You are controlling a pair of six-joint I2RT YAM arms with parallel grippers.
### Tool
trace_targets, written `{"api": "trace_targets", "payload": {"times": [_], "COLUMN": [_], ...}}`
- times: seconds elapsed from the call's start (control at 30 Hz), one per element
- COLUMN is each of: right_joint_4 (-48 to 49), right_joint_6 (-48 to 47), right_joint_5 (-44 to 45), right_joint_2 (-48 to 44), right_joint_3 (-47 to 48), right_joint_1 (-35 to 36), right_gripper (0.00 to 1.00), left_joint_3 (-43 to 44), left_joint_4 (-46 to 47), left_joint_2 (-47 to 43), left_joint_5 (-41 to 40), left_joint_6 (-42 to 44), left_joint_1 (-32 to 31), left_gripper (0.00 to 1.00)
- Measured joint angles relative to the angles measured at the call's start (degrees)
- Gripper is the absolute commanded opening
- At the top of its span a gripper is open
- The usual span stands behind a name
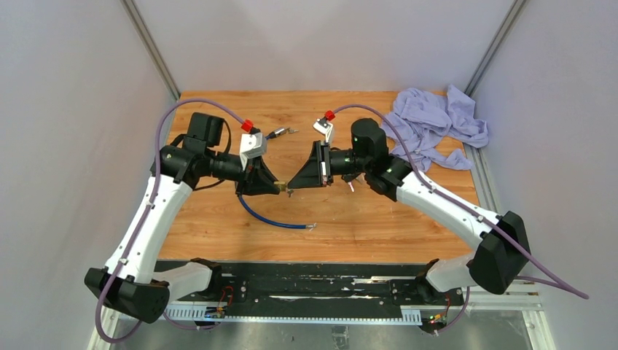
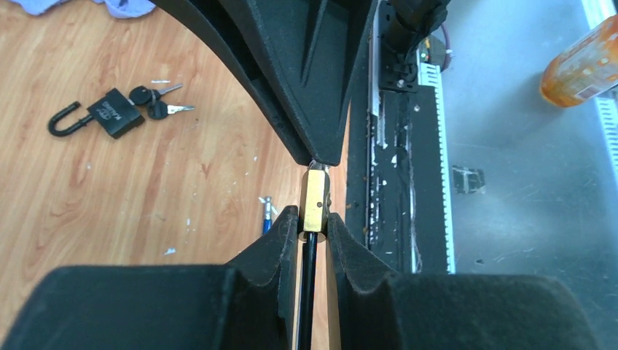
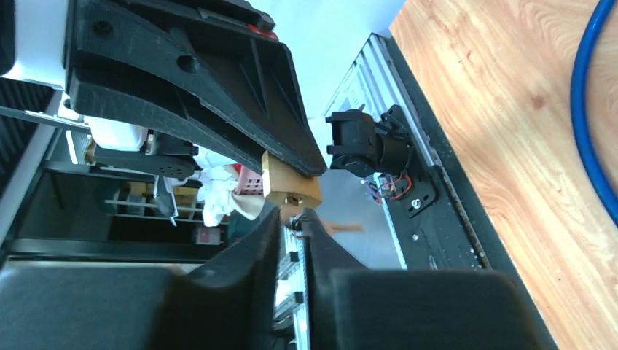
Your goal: Unlock with the key
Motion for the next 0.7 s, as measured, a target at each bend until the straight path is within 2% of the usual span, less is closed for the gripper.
{"api": "trace_targets", "payload": {"times": [0.03, 0.07, 0.1, 0.17, 0.4, 0.6, 0.7], "right_joint_4": [-1.3, -2.6, -4.7, -8.2, -13.7, -15.2, -15.6], "right_joint_6": [-1.7, -3.3, -6.2, -11.1, -23.4, -27.5, -28.1], "right_joint_5": [-0.2, -0.2, -0.2, 0.3, 2.9, 3.5, 3.5], "right_joint_2": [0.0, -0.2, -0.5, -1.6, -6.7, -4.3, -2.3], "right_joint_3": [0.6, 1.2, 2.2, 3.6, 4.8, 6.2, 6.6], "right_joint_1": [0.0, 0.0, 0.0, 0.1, 0.4, 1.6, 2.1], "right_gripper": [0.42, 0.49, 0.55, 0.59, 0.59, 0.44, 0.43], "left_joint_3": [-0.1, -0.3, -0.5, -1.0, -3.5, -3.9, -4.2], "left_joint_4": [0.1, 0.4, 0.8, 1.3, 2.0, 2.1, 2.3], "left_joint_2": [0.1, 0.4, 0.7, 1.7, 6.0, 6.5, 6.5], "left_joint_5": [0.4, 1.1, 1.8, 3.9, 11.3, 14.2, 15.1], "left_joint_6": [-0.8, -1.8, -2.7, -4.9, -11.9, -14.9, -15.8], "left_joint_1": [0.0, 0.0, 0.0, 0.0, 0.0, 0.0, 0.0], "left_gripper": [0.00, 0.00, 0.00, 0.00, 0.00, 0.01, 0.01]}}
